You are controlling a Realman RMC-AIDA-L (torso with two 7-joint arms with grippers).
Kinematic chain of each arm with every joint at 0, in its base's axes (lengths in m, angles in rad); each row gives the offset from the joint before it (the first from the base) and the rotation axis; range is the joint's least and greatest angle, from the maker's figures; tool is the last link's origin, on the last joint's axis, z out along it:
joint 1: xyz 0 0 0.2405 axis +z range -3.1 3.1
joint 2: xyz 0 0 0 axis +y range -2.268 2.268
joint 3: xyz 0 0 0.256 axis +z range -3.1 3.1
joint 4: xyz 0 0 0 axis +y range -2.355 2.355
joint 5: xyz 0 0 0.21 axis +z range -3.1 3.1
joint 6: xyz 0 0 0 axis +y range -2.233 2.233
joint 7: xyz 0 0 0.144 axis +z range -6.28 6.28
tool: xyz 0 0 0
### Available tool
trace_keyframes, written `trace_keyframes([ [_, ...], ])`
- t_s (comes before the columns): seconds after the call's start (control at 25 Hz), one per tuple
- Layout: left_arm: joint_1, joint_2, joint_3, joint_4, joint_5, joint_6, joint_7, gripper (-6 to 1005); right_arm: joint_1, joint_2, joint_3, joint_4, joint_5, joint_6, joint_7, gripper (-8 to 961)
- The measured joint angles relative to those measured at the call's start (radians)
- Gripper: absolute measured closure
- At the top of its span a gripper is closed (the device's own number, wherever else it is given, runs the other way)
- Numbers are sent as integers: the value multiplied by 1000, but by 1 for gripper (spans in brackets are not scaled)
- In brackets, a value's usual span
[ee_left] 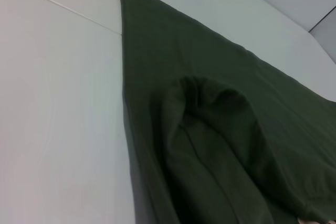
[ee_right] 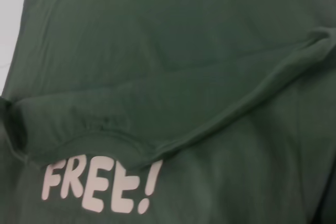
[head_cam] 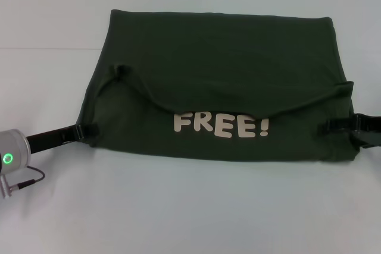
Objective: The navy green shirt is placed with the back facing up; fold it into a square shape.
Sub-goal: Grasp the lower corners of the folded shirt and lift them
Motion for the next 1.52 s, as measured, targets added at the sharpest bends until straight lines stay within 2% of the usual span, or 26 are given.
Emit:
trace_keyframes([
  [0.44, 2, 0, 0, -1, -3, 1, -2, 973, 6, 14, -23, -5, -3, -2, 0, 34],
  [0.72, 3, -2, 0, 1, -3, 3, -6, 973, -20, 25, -14, -52, 9, -6, 9, 73],
  [0.92, 2, -2, 0, 2, -3, 7, -9, 972, -21, 26, -19, -52, 8, -7, 9, 278],
  [1.28, 0, 2, -3, 5, -3, 22, -24, 972, -31, 25, -17, -53, 9, -16, 5, 741],
  [1.52, 0, 6, -4, 17, 1, 45, -48, 972, -34, 21, -19, -54, 7, -32, -6, 837],
])
